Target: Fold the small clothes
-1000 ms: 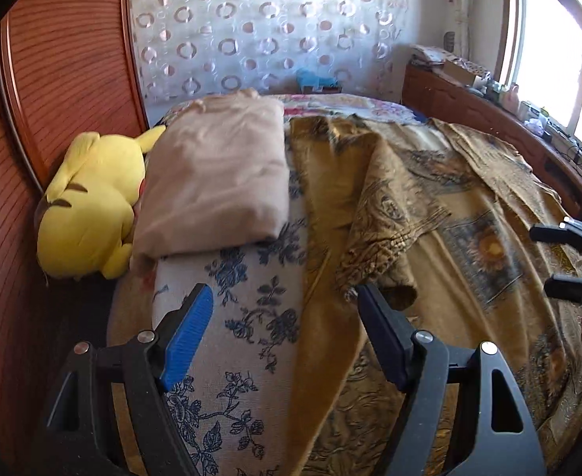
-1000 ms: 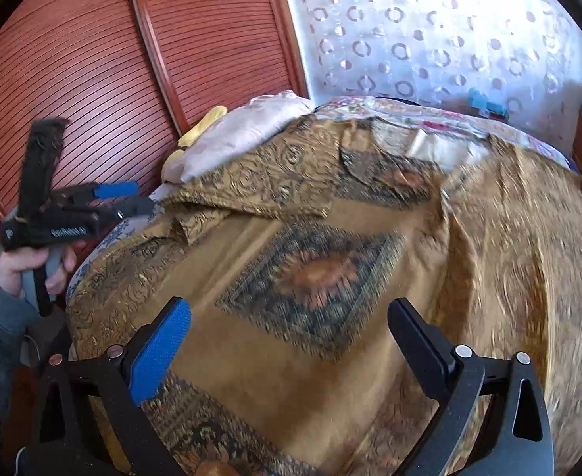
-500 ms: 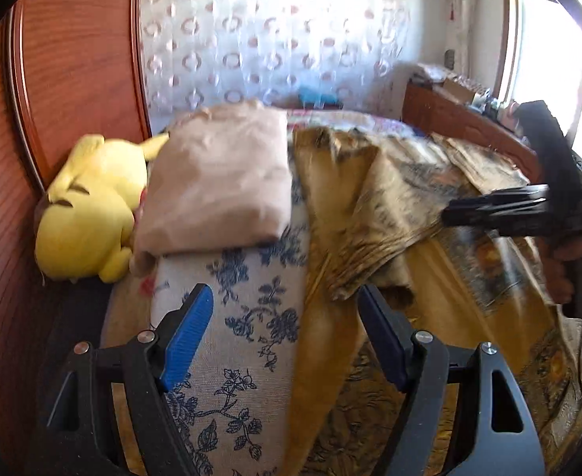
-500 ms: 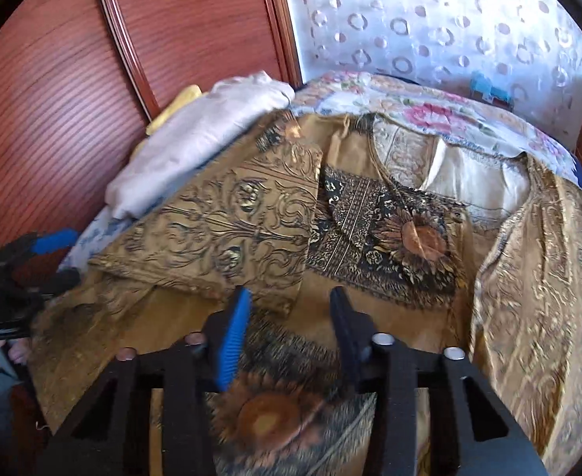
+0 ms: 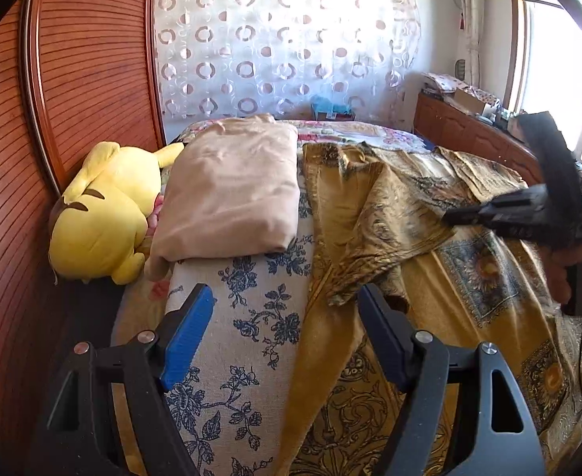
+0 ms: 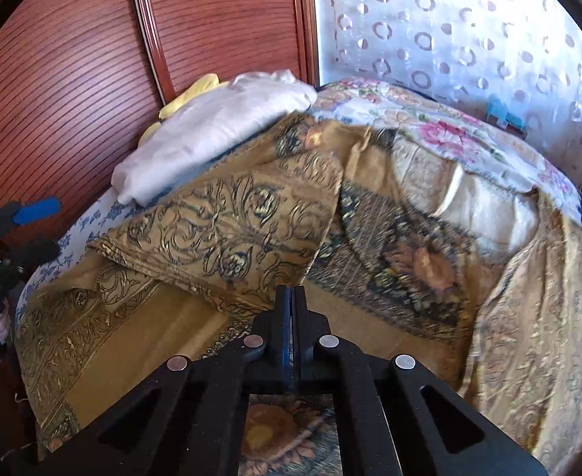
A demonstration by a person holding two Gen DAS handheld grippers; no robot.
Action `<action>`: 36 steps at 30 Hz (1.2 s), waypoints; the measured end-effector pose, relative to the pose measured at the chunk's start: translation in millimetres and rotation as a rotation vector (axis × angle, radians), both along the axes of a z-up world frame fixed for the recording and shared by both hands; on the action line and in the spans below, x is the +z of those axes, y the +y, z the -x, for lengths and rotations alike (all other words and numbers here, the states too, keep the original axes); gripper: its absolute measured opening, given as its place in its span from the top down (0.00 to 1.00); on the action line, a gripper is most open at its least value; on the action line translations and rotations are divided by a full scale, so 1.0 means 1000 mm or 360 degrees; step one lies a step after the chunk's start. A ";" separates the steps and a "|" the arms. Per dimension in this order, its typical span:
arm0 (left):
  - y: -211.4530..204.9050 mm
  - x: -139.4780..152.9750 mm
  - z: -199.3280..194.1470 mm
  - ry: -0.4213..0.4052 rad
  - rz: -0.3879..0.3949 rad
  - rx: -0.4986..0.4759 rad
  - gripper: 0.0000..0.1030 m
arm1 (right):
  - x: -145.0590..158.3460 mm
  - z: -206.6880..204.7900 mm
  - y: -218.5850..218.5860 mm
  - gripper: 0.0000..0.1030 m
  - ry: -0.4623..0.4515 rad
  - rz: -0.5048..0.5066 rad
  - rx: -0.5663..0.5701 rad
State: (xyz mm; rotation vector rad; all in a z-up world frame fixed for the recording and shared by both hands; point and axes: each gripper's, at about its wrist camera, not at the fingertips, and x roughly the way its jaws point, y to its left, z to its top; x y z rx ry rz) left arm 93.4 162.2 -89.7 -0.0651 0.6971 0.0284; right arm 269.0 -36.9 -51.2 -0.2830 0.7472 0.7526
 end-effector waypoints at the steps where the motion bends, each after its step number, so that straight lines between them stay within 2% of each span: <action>1: 0.001 -0.002 -0.001 0.0008 0.0004 0.0003 0.26 | 0.004 0.000 -0.005 1.00 -0.0028 0.0001 -0.0016; 5: 0.004 -0.010 -0.004 0.0049 0.0017 0.0014 0.26 | 0.018 -0.003 -0.029 1.00 -0.0118 0.0027 -0.0142; 11: -0.003 -0.023 -0.009 0.0146 -0.0009 -0.0012 0.26 | 0.014 -0.021 -0.040 0.98 -0.0167 0.0163 -0.0349; 12: -0.005 -0.024 -0.011 0.0163 -0.0025 -0.0018 0.26 | 0.013 -0.022 -0.036 0.96 -0.0172 0.0159 -0.0364; 14: -0.007 -0.027 -0.015 0.0200 -0.0051 -0.0019 0.26 | 0.013 -0.019 -0.032 0.74 -0.0168 0.0147 -0.0367; 19: -0.006 -0.030 -0.018 0.0237 -0.0036 -0.0016 0.24 | 0.010 0.007 -0.030 0.61 -0.0197 0.0100 -0.0264; 24: -0.005 -0.031 -0.018 0.0246 -0.0040 -0.0002 0.22 | 0.001 0.044 -0.044 0.51 -0.0171 0.0066 -0.0174; 26: -0.006 -0.031 -0.017 0.0247 -0.0045 0.0000 0.22 | -0.002 0.060 -0.056 0.38 -0.0151 0.0029 -0.0146; 30: -0.004 -0.031 -0.014 0.0253 -0.0037 -0.0013 0.21 | -0.005 0.074 -0.098 0.35 -0.0109 -0.0018 -0.0169; 36: -0.004 -0.029 -0.011 0.0271 -0.0046 0.0000 0.21 | -0.001 0.099 -0.166 0.35 -0.0108 -0.0039 -0.0340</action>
